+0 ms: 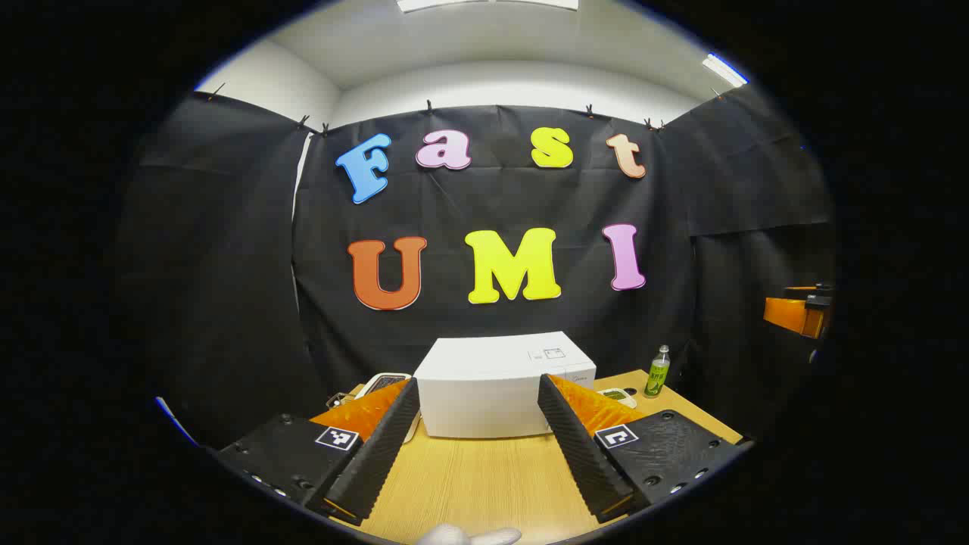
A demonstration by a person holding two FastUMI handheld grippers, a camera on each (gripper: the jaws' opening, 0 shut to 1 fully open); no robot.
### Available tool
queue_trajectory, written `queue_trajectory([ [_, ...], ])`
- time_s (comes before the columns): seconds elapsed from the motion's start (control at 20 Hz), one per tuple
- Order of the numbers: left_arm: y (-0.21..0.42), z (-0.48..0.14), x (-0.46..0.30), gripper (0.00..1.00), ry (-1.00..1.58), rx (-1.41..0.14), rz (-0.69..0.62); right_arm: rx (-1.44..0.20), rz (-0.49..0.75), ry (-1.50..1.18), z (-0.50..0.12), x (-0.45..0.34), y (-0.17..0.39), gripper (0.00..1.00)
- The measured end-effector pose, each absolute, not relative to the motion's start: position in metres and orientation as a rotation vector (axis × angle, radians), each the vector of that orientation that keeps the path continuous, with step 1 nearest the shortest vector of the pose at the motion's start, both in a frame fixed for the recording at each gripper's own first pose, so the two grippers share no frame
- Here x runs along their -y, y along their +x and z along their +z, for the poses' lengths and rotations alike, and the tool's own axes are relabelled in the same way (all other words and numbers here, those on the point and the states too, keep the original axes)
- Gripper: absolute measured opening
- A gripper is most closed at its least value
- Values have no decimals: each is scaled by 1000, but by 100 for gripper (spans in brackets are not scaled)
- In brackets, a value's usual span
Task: Open the microwave oven with the left hand, put the food in, and close the microwave oven.
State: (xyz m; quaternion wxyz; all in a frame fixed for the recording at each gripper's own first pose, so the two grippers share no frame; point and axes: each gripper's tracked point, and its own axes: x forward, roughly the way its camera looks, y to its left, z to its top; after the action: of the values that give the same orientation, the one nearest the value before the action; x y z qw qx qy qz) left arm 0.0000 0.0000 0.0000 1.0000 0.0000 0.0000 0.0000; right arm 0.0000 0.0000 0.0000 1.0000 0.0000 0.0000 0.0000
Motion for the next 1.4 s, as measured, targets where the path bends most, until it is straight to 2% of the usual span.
queue_trajectory([
  [0.15, 6, 0, 2, 97, 3, -1, -2, -8, 2, -9, -3, 1, 4, 92],
  [0.2, 8, -1, 4, 97, 5, -3, -2, -10, 1, -10, -3, 2, 6, 100],
  [0.25, 10, -1, 6, 97, 5, -5, -5, -14, 2, -11, -4, 3, 7, 100],
  [0.3, 12, -1, 8, 97, 5, -5, -7, -15, 2, -10, -5, 4, 8, 92],
  [0.35, 14, -2, 10, 97, 8, -8, -11, -19, 3, -11, -5, 6, 9, 100],
  [0.4, 15, -2, 12, 97, 11, -8, -12, -20, 2, -12, -7, 7, 10, 100],
  [0.45, 16, -1, 14, 97, 14, -5, -14, -20, 0, -12, -7, 10, 13, 92],
  [0.5, 17, -1, 17, 97, 19, -5, -16, -22, 0, -9, -8, 12, 15, 100],
  [0.55, 19, -2, 17, 97, 22, -3, -14, -23, -1, -3, -10, 13, 17, 92],
  [0.6, 21, -2, 19, 96, 28, 1, -14, -25, -1, 2, -12, 15, 19, 92],
  [0.65, 23, -2, 21, 96, 35, 9, -11, -29, 0, 6, -13, 17, 20, 100],
  [0.7, 26, -3, 24, 96, 41, 13, -12, -31, 0, 9, -15, 19, 22, 92],
  [0.75, 32, -8, 27, 96, 45, 11, -14, -30, 5, 10, -15, 20, 23, 100],
  [0.8, 37, -10, 33, 96, 43, 8, -19, -22, 13, 13, -13, 20, 23, 92],
  [1.2, 101, -65, 110, 96, 24, -31, -128, -38, -29, -20, -6, 63, 10, 92],
  [1.25, 114, -73, 120, 96, 29, -36, -139, -48, -45, -33, -7, 71, 7, 100],
  [1.3, 126, -83, 128, 96, 34, -38, -140, -60, -64, -48, -9, 79, 3, 92],
  [1.4, 155, -104, 142, 96, 34, -48, -142, -80, -93, -63, -11, 92, -5, 92],
])
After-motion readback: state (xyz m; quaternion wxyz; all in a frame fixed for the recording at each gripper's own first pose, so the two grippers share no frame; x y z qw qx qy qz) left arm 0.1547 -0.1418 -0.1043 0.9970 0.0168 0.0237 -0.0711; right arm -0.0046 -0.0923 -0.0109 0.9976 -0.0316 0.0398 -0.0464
